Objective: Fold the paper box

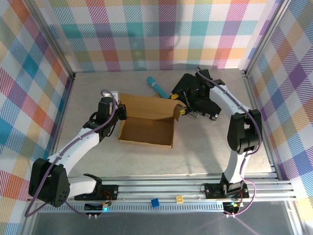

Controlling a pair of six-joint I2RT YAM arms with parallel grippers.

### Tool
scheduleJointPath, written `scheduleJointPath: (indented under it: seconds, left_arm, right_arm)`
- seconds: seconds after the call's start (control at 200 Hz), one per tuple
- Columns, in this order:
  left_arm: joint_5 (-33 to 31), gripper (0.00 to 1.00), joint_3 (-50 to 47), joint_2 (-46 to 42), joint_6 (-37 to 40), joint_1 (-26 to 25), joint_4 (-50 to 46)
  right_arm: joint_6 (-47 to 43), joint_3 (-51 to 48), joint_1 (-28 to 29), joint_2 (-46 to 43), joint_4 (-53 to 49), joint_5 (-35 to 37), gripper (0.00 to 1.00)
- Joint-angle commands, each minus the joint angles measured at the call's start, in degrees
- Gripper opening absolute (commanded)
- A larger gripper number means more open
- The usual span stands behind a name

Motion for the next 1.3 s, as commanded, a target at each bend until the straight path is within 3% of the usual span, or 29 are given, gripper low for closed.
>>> scheduleJointPath:
  seconds: [0.0,0.52,0.76,0.985,1.15,1.295]
  left_arm:
    - [0.9,0.00,-0.3,-1.0,-2.3,-0.7,3.3]
    - [1.2,0.00,-2.3,-1.5,-4.4,-1.3,4.8]
    - [0.8,0.00,-3.7,-2.4,-5.4,-1.3,5.2]
    - [0.7,0.00,-4.2,-2.4,-6.2,-1.5,5.9]
    - [0.7,0.00,-4.2,-2.6,-6.6,-1.8,5.9]
    - [0.6,0.00,-4.4,-3.3,-7.0,-2.1,5.9]
  right_arm:
    - [4.0,-1.5,1.4,-1.7,2.2,-1.8,0.68]
    - [15.0,-4.4,4.4,-1.6,7.9,-1.4,0.54]
    - [20.4,-5.4,4.6,-2.7,7.6,-0.8,0.60]
    - [24.7,-5.9,5.3,-2.6,9.0,-0.9,0.58]
    - [27.3,-6.0,5.7,-2.3,10.3,-0.4,0.46]
    - [30.9,-7.2,5.8,-2.4,12.8,0.9,0.26]
